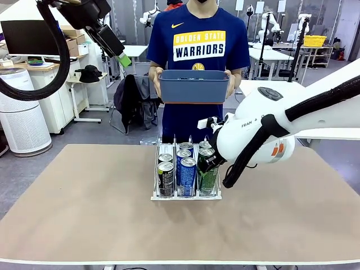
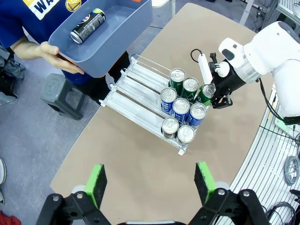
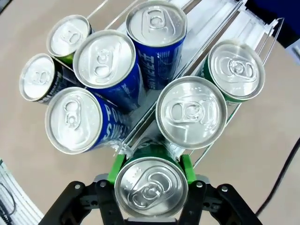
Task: Fill the beverage cans into the dispenser.
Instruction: Place the picked Sprite in the line of the Automatic Can Dispenser with the same cans.
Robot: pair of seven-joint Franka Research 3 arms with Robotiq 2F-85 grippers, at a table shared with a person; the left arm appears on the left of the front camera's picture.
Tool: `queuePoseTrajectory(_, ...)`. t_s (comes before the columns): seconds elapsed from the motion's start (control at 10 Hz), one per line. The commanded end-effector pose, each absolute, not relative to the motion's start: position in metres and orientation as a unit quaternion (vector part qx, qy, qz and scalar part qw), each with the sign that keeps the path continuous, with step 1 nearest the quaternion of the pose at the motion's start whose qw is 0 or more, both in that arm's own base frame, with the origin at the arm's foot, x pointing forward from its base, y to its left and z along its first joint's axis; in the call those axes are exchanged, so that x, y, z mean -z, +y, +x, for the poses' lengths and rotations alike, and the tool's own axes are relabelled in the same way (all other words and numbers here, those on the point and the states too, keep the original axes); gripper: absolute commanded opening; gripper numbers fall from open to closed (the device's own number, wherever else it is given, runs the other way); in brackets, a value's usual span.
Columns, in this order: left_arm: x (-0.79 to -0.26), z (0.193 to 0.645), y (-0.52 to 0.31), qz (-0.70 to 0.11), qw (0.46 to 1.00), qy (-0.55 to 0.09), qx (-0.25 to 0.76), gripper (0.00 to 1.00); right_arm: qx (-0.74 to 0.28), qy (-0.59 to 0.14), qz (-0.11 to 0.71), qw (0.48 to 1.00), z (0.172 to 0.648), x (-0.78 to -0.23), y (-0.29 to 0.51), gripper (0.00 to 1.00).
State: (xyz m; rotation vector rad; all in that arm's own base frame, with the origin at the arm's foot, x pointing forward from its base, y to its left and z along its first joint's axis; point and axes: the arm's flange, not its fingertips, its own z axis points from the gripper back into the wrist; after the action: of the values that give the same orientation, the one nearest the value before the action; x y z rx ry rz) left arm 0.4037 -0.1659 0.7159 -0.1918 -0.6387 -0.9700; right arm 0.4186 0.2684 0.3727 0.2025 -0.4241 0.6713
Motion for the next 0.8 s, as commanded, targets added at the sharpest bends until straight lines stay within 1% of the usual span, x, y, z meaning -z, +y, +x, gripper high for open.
queuePoseTrajectory(0.0, -0.714, 0.405, -0.165, -0.089, 0.832, -0.302, 0.457, 1.00, -0.340, -0.191, 0.093, 0.916, 0.427, -0.379, 0.273, 0.77)
queuePoseTrajectory(0.1, -0.714, 0.405, -0.165, -0.089, 0.832, -0.302, 0.457, 1.00, -0.344, -0.185, 0.092, 0.916, 0.426, -0.380, 0.272, 0.78)
queuePoseTrajectory(0.2, -0.714, 0.405, -0.165, -0.089, 0.832, -0.302, 0.457, 1.00, -0.344, -0.185, 0.092, 0.916, 0.421, -0.385, 0.273, 0.97)
queuePoseTrajectory(0.3, -0.714, 0.405, -0.165, -0.089, 0.832, -0.302, 0.457, 1.00, -0.342, -0.187, 0.090, 0.916, 0.416, -0.391, 0.275, 0.82)
queuePoseTrajectory(0.4, -0.714, 0.405, -0.165, -0.089, 0.832, -0.302, 0.457, 1.00, -0.342, -0.188, 0.092, 0.916, 0.411, -0.397, 0.274, 1.00)
queuePoseTrajectory(0.7, -0.714, 0.405, -0.165, -0.089, 0.832, -0.302, 0.457, 1.00, -0.333, -0.177, 0.102, 0.920, 0.389, -0.421, 0.269, 1.00)
